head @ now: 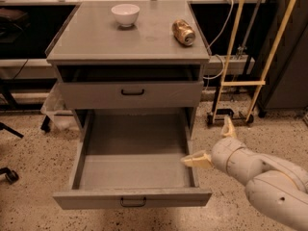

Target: Open middle drawer

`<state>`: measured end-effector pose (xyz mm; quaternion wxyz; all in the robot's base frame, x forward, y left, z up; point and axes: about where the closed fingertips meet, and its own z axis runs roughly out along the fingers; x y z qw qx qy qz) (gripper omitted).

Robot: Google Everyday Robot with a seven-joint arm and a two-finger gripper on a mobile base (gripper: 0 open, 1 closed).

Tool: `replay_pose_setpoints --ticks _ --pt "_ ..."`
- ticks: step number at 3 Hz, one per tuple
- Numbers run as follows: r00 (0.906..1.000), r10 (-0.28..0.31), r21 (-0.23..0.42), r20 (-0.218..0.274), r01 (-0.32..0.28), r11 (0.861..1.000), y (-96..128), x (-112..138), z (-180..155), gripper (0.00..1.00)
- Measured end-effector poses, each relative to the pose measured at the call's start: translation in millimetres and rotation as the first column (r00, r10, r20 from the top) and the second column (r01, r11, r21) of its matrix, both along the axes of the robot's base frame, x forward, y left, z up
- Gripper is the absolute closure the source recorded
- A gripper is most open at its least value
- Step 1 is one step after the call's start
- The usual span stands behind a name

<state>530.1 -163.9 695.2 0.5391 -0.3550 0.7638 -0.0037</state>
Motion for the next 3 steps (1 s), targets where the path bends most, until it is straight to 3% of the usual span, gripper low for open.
replay_pose_setpoints --ticks 1,2,3 --pt "0.9951 -0.071 0.028 0.069 0.069 0.997 -19.8 -15.6 56.5 0.0" --pt "0.9765 -0.159 0.06 0.146 0.152 0.987 -43.2 -50.4 114.1 0.0" --pt "0.9474 -0.231 0.083 0.221 0.218 0.972 -60.1 -92.7 162.2 0.0"
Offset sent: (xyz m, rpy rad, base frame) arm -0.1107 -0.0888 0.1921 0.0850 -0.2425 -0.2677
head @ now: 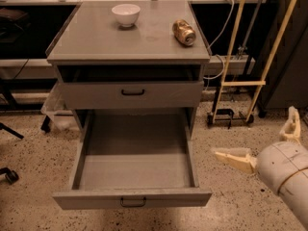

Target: Open middle drawer

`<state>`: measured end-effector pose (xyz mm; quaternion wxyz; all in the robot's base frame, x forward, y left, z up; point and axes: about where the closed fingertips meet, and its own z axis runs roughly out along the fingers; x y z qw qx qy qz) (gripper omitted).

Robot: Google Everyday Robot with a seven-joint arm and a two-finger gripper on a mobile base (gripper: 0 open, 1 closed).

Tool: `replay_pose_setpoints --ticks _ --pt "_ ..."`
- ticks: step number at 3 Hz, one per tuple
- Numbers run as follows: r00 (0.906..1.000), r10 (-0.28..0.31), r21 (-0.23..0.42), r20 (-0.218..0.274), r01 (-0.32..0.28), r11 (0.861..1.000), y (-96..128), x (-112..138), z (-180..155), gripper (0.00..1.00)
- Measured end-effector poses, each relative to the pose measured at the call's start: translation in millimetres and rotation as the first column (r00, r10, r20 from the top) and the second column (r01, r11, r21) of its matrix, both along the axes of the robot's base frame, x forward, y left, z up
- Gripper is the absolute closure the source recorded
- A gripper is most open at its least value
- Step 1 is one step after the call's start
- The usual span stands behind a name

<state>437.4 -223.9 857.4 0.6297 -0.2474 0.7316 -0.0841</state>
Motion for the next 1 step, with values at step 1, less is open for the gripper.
replay_pose_setpoints --ticks 1 --pt "1.0 0.0 0.0 0.0 0.0 1.0 0.0 0.0 0.0 0.0"
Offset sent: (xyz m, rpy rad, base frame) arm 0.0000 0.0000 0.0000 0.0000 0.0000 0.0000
